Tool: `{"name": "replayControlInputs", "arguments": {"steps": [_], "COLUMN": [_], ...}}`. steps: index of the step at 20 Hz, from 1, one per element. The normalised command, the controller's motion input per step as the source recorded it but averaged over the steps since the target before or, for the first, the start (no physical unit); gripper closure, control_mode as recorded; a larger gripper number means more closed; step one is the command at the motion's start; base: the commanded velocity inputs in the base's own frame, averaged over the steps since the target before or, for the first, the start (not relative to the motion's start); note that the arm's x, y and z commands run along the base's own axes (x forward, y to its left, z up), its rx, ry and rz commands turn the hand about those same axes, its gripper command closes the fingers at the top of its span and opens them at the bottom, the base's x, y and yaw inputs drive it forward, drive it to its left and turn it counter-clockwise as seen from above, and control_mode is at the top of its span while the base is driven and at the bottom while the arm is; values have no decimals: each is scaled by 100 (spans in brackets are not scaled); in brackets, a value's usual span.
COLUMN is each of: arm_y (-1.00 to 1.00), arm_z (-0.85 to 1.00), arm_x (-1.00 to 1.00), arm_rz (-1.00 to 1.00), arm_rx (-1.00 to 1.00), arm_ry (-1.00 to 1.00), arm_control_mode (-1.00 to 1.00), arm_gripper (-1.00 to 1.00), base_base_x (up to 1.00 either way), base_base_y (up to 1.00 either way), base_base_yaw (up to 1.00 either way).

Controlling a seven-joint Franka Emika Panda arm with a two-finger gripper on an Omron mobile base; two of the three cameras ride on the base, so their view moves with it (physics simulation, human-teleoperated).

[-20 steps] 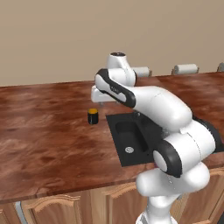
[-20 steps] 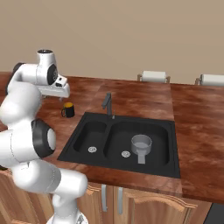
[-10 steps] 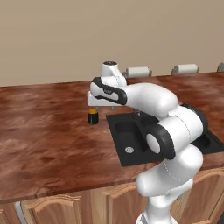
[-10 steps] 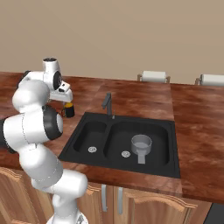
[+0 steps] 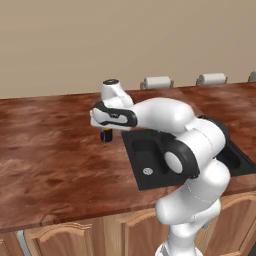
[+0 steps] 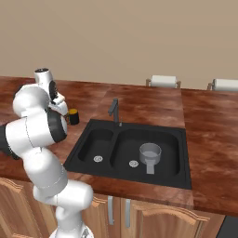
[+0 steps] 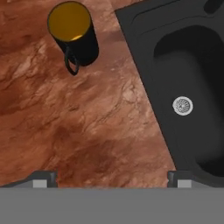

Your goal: Move any existing items from the left basin to the right basin for drying. Then move the mug from the counter to the left basin of the sink for washing.

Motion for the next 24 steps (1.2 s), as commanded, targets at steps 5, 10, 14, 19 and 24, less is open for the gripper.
{"name": "replayControlInputs", "arguments": {"steps": [5, 10, 14, 19, 24], "arm_y": [0, 1, 0, 0, 0], "arm_z": [-27, -15, -9, -15, -13], "arm_x": [16, 12, 18, 28, 29], "arm_rz": [-25, -14, -4, 0, 0], "arm_rx": [-1, 0, 0, 0, 0], "arm_ry": [0, 0, 0, -1, -1], "arm_control_mode": [-100, -100, -100, -100, -100], "arm_gripper": [-100, -100, -100, -100, -100], "base_base_x": [0, 0, 0, 0, 0], "base_base_y": [0, 0, 0, 0, 0], "base_base_yaw": [0, 0, 0, 0, 0]}}
